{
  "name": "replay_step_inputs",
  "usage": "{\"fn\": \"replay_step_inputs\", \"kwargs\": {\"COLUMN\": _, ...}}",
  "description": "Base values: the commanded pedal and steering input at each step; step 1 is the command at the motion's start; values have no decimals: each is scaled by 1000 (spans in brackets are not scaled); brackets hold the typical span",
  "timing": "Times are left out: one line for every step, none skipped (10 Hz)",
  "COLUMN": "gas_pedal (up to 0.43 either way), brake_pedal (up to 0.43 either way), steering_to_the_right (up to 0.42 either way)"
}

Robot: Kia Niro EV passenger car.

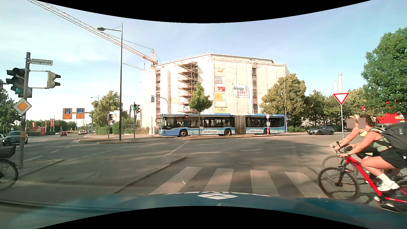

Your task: Follow the waypoints while adhering to traffic rules and regulations

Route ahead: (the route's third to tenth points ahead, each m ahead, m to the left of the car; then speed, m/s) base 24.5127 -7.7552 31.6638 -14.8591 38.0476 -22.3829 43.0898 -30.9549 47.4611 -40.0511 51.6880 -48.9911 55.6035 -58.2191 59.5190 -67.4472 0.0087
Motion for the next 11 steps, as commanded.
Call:
{"fn": "replay_step_inputs", "kwargs": {"gas_pedal": 0, "brake_pedal": 171, "steering_to_the_right": 91}}
{"fn": "replay_step_inputs", "kwargs": {"gas_pedal": 0, "brake_pedal": 171, "steering_to_the_right": 91}}
{"fn": "replay_step_inputs", "kwargs": {"gas_pedal": 0, "brake_pedal": 171, "steering_to_the_right": 92}}
{"fn": "replay_step_inputs", "kwargs": {"gas_pedal": 0, "brake_pedal": 171, "steering_to_the_right": 93}}
{"fn": "replay_step_inputs", "kwargs": {"gas_pedal": 0, "brake_pedal": 171, "steering_to_the_right": 95}}
{"fn": "replay_step_inputs", "kwargs": {"gas_pedal": 0, "brake_pedal": 165, "steering_to_the_right": 97}}
{"fn": "replay_step_inputs", "kwargs": {"gas_pedal": 0, "brake_pedal": 152, "steering_to_the_right": 99}}
{"fn": "replay_step_inputs", "kwargs": {"gas_pedal": 0, "brake_pedal": 128, "steering_to_the_right": 102}}
{"fn": "replay_step_inputs", "kwargs": {"gas_pedal": 0, "brake_pedal": 104, "steering_to_the_right": 106}}
{"fn": "replay_step_inputs", "kwargs": {"gas_pedal": 0, "brake_pedal": 104, "steering_to_the_right": 112}}
{"fn": "replay_step_inputs", "kwargs": {"gas_pedal": 0, "brake_pedal": 43, "steering_to_the_right": 117}}
